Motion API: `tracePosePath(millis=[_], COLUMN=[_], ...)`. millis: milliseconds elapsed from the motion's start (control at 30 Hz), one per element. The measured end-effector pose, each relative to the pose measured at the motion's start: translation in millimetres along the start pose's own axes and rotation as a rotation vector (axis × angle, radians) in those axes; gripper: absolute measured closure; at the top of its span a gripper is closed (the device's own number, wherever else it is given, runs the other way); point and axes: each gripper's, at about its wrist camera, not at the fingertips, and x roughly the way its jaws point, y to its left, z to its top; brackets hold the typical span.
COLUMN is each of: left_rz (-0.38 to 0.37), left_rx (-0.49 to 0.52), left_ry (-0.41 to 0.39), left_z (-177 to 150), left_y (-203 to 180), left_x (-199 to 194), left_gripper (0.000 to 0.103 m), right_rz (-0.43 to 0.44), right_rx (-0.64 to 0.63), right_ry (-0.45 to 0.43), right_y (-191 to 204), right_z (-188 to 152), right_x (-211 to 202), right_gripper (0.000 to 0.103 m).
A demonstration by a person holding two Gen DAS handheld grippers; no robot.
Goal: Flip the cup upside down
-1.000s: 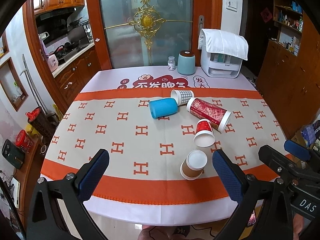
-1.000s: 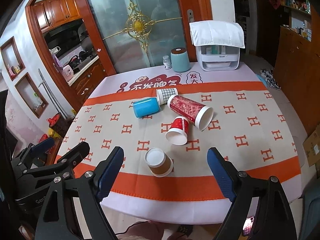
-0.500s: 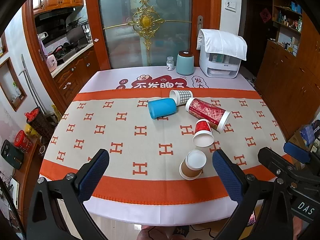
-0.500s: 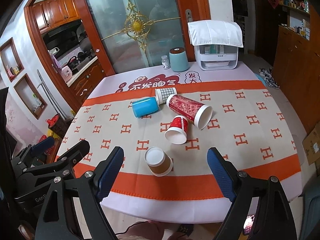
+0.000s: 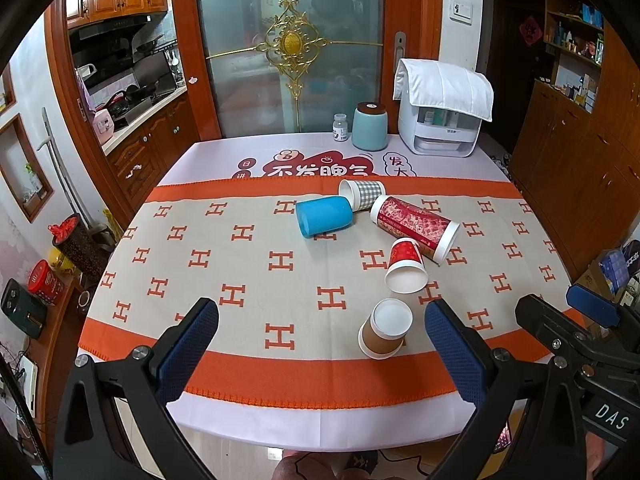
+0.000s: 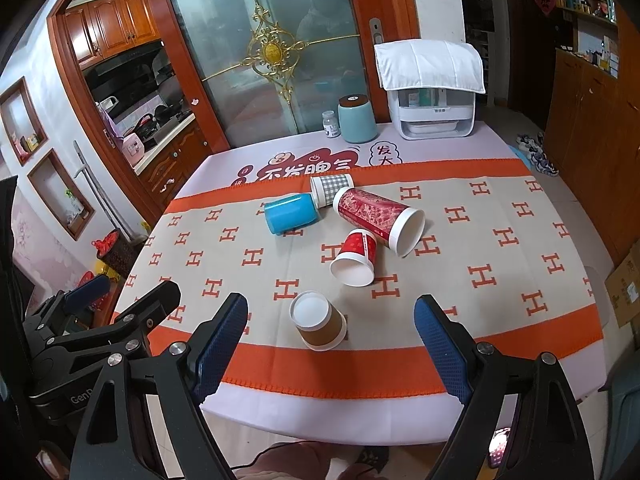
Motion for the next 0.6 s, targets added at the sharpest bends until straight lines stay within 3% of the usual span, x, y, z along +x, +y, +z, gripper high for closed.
tracePosePath(millis=[600], left_rz=[0.002], left_rx=[-0.003], left_ry=[0.005], left_z=[-1.9], left_y=[-0.9], left_x=[1.9], left_gripper=[0.001], right_rz=[0.002], right_rx=[0.001], right_ry=[0.004], right_y=[0.1], right_z=[-1.2], right_x=[1.0], right_gripper=[0.016])
